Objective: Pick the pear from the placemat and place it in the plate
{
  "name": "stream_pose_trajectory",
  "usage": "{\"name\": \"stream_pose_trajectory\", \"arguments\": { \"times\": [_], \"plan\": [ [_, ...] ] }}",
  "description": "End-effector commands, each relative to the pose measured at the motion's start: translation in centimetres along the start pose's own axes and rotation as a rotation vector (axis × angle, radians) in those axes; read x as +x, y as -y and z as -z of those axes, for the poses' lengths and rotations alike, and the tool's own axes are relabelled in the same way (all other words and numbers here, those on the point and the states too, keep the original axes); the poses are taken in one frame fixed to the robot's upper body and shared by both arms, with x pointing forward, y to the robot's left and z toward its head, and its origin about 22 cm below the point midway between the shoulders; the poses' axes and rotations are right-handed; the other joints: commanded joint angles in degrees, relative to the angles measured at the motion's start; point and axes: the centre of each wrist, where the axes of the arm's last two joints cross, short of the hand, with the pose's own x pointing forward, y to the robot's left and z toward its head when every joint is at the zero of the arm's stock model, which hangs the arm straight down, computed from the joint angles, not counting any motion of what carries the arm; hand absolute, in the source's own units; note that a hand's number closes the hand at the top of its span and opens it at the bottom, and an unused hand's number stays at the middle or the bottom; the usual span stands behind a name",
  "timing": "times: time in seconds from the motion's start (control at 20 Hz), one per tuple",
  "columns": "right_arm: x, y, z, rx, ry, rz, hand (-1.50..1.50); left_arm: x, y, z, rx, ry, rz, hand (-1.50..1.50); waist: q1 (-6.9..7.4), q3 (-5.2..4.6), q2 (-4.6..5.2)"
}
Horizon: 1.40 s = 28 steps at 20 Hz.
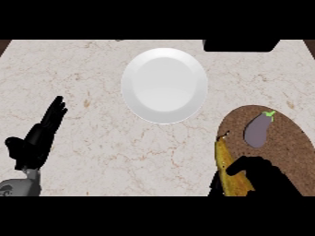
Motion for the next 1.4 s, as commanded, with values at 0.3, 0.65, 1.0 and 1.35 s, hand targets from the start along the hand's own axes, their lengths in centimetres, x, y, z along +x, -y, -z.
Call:
{"name": "stream_pose_trajectory", "arguments": {
  "times": [0.3, 0.65, 1.0, 1.35],
  "plan": [
    [5.5, -1.0, 5.5, 0.076, -0.095, 0.023, 1.5, 0.8, 0.7, 1.1, -0.016, 0.016, -0.001, 0.0, 0.63, 0.0, 0.27],
    [8.7, -6.5, 10.6, 0.159, -0.094, 0.089, 1.5, 1.0, 1.0, 0.2, -0.039, 0.016, 0.002, 0.0, 1.78, 0.08, 0.44],
    [12.3, -9.9, 13.0, 0.185, -0.088, 0.11, 1.5, -0.3, 1.2, 0.5, -0.023, 0.019, -0.002, 0.0, 2.16, 0.04, 0.47],
    [12.1, -12.2, 16.6, 0.107, -0.192, 0.269, 1.5, 1.5, 1.5, 1.5, -0.059, 0.019, -0.008, 0.0, 3.06, 0.13, 0.82]
  ]
}}
